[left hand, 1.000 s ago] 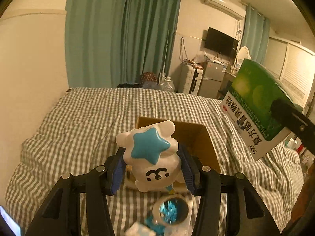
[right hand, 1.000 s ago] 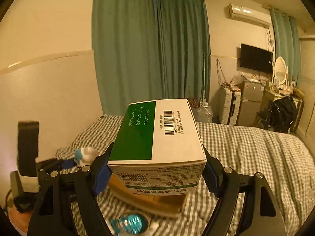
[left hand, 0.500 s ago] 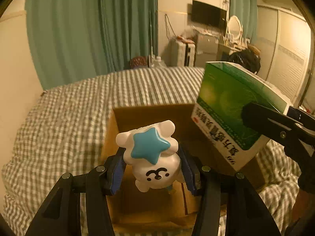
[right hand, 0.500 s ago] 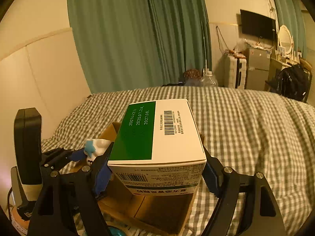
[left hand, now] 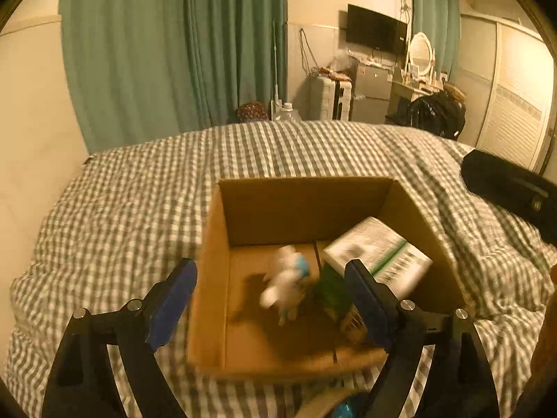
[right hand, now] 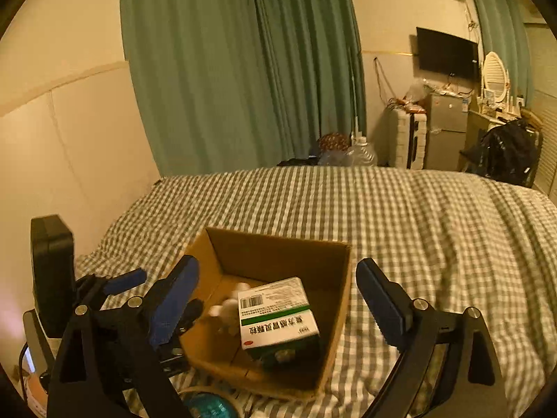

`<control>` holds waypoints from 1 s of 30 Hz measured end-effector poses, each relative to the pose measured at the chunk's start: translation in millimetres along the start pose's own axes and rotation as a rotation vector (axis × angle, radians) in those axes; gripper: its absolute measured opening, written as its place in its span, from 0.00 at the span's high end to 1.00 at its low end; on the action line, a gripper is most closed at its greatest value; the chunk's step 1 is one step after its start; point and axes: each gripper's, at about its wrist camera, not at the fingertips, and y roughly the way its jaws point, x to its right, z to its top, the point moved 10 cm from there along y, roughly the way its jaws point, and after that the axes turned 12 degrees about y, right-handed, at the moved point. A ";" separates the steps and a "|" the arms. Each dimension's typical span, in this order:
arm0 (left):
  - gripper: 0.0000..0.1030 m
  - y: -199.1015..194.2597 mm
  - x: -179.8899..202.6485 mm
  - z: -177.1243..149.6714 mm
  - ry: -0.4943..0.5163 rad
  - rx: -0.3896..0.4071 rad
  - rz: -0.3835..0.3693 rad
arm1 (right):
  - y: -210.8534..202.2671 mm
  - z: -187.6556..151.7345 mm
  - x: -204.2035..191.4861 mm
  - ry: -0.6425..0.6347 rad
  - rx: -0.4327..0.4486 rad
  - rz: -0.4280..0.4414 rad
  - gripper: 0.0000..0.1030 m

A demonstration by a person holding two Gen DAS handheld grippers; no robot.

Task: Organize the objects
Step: 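Drop the plush toy and medicine box into the cardboard box with both grippers, then grasp the clear floss container with the right gripper while the left grasps the tissue pack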

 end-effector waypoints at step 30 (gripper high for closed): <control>0.03 -137.5 -52.8 -170.1 -0.163 -0.023 0.225 | -81.1 -192.0 -52.0 -0.154 -0.207 -0.130 0.11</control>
